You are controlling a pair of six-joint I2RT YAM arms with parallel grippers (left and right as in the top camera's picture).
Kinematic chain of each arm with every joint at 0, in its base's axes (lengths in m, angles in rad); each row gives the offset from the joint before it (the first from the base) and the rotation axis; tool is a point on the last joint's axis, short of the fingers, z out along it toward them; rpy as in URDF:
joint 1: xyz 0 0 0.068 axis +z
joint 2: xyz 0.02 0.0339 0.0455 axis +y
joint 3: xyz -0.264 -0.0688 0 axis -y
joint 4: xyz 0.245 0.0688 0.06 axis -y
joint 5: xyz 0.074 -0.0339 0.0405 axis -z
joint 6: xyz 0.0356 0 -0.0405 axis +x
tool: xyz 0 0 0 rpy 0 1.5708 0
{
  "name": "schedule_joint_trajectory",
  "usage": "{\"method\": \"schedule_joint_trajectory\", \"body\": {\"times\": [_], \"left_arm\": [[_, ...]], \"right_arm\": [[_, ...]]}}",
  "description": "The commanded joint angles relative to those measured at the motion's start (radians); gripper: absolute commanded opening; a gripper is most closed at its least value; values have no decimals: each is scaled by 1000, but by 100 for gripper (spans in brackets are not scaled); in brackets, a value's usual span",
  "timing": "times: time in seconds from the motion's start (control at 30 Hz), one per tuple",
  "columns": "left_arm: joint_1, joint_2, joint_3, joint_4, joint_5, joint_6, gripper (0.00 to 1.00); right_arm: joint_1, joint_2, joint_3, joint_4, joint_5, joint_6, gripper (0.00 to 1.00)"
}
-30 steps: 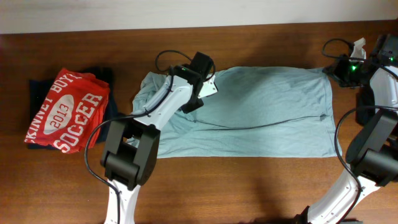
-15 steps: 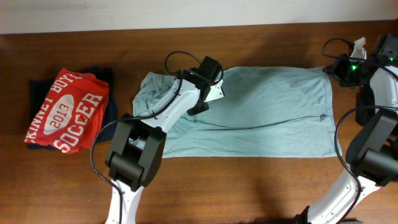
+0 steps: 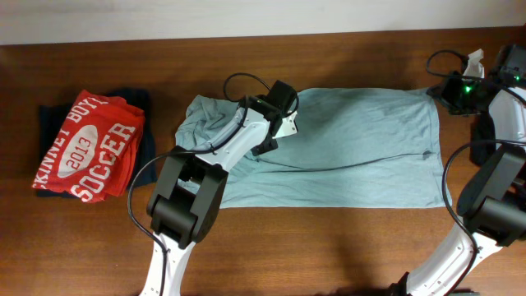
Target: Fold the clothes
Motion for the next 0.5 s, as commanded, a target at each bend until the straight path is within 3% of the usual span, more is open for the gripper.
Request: {"method": "schedule_joint_trajectory", "body": {"times": [0.0,0.1,0.47], "left_arm": [[-5,10,-6,17,-72,-6,7],[-5,10,-5,24,-105,-11,1],[-2,0,80,-55,-206,-73,0]], "right_arm": [[5,-47,11,3,-16,-7,4],[5,-47,11,3,-16,-7,4],[5,-47,11,-5,16,-7,4]]}}
